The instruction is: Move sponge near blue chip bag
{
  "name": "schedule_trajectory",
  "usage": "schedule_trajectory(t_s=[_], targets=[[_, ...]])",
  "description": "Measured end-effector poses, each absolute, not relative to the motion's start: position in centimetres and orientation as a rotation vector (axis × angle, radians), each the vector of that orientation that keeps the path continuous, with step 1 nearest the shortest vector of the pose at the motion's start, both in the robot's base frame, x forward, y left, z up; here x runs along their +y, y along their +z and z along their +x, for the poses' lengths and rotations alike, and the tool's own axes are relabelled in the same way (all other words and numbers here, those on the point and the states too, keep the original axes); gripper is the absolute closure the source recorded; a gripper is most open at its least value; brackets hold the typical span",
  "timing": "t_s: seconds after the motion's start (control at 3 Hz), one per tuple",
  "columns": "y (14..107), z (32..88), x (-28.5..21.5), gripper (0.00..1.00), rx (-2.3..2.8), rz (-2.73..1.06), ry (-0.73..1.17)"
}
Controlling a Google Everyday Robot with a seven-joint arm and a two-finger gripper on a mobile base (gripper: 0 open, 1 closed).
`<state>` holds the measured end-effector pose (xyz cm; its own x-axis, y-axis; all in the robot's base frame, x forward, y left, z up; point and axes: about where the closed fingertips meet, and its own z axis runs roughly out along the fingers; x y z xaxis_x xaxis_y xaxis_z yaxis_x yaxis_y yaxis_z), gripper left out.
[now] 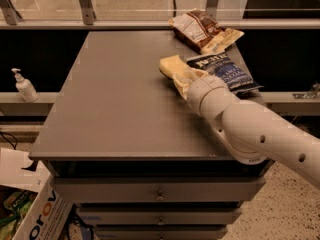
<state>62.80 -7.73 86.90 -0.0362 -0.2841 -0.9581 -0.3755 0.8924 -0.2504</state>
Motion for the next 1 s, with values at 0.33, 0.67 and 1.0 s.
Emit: schedule_trajectory(t_s=[0.33,0.67,1.0], targets=[[86.92,62.53,-9.01,0.82,1.642,-0.495,0.056],[86.85,62.43,-9.48,0.59,1.65,-0.487,0.048],[86.82,62.36,-9.59,0.36,1.654,-0.488,0.045]])
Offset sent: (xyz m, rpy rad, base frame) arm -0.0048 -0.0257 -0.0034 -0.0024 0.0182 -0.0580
